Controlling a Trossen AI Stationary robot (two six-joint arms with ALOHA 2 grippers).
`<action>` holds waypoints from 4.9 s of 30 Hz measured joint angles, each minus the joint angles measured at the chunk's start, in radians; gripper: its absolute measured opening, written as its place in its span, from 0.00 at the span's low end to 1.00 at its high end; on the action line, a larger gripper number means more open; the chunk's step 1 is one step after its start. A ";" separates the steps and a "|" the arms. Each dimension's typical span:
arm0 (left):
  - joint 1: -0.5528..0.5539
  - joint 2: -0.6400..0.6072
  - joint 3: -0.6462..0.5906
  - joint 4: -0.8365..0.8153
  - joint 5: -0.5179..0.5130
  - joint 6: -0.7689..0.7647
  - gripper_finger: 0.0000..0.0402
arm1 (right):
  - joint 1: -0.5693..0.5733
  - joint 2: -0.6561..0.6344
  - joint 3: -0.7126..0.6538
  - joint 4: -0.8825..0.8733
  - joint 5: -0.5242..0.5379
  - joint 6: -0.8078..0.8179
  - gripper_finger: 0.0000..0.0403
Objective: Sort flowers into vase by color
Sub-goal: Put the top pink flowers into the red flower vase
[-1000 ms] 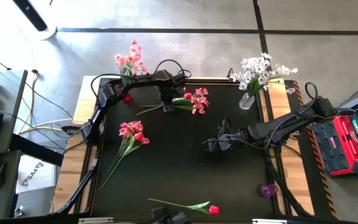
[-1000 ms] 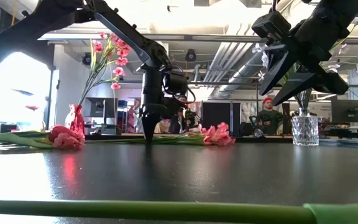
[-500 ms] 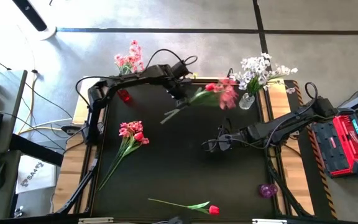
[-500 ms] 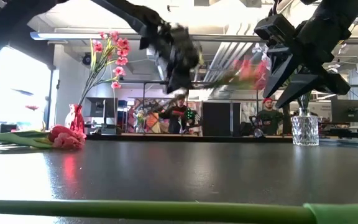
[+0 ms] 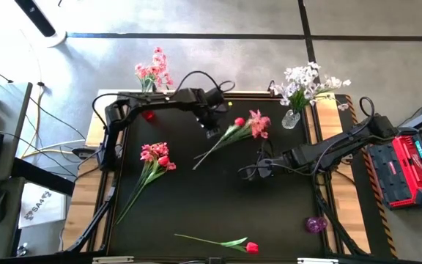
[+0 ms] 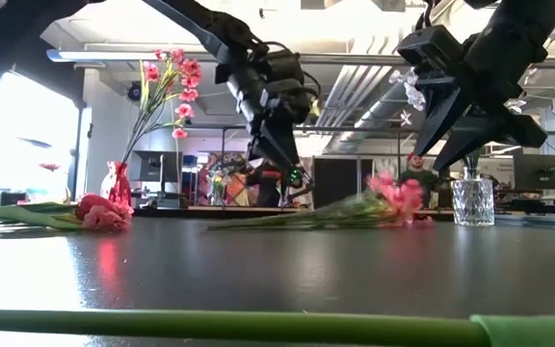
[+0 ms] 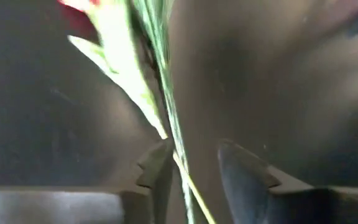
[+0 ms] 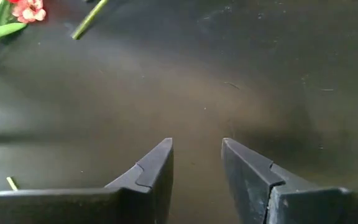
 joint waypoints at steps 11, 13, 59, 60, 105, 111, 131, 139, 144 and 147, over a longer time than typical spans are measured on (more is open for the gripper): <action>-0.030 -0.003 -0.141 0.040 -0.208 0.047 0.43 | 0.000 0.000 0.000 -0.013 -0.003 -0.002 0.31; -0.046 -0.001 -0.172 0.070 -0.206 0.032 0.43 | 0.000 0.000 0.000 -0.012 -0.003 -0.002 0.31; -0.114 0.025 -0.184 0.374 -0.180 0.015 0.44 | -0.024 0.000 0.000 0.032 0.016 -0.017 0.31; -0.126 0.028 -0.182 0.393 -0.235 0.009 0.44 | -0.024 0.000 0.000 0.032 0.015 -0.017 0.31; -0.167 -0.021 -0.184 0.102 -0.561 -0.058 0.35 | -0.064 0.000 0.000 0.022 -0.059 -0.051 0.31; -0.132 -0.021 -0.184 -0.031 -0.519 -0.063 0.26 | -0.063 0.000 0.000 0.022 -0.058 -0.055 0.31; -0.146 0.051 -0.181 -0.061 -0.415 -0.010 0.25 | -0.063 0.000 0.000 0.021 -0.065 -0.067 0.31; -0.153 0.071 -0.180 -0.046 -0.425 -0.009 0.08 | -0.063 0.000 0.000 0.021 -0.071 -0.084 0.31; -0.153 0.061 -0.170 -0.085 -0.420 -0.037 0.02 | -0.063 0.000 0.000 0.025 -0.060 -0.085 0.31; -0.151 0.035 -0.166 -0.125 -0.380 -0.076 0.01 | -0.063 0.000 0.000 0.073 -0.055 -0.108 0.31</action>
